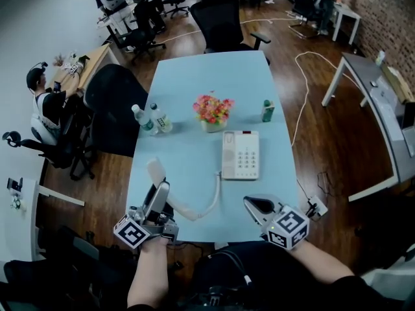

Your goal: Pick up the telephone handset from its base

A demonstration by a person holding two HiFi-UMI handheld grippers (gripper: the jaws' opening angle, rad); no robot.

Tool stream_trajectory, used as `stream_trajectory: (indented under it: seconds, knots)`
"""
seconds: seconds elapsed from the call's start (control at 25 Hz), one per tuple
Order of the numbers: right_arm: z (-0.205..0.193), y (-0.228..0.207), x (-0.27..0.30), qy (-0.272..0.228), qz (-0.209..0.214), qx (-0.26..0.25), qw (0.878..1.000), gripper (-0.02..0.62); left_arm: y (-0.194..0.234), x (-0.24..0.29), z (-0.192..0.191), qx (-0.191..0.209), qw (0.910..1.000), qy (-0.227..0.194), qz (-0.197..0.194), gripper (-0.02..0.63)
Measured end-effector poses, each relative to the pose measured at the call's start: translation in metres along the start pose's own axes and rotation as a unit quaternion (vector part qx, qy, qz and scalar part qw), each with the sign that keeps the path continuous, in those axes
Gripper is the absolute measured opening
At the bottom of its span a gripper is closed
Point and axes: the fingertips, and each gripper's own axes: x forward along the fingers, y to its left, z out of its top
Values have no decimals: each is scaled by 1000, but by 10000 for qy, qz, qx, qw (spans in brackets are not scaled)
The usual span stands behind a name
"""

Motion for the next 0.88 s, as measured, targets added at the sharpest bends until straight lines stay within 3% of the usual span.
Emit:
stream_trajectory:
  seconds: [0.2, 0.88]
  knots:
    - [-1, 1, -5, -31, -51, 26, 10000, 12, -5, 11, -8, -18, 9998, 151, -109, 232]
    - [4, 3, -3, -43, -10, -44, 10000, 12, 1, 13, -32, -58, 9987, 496, 52, 230]
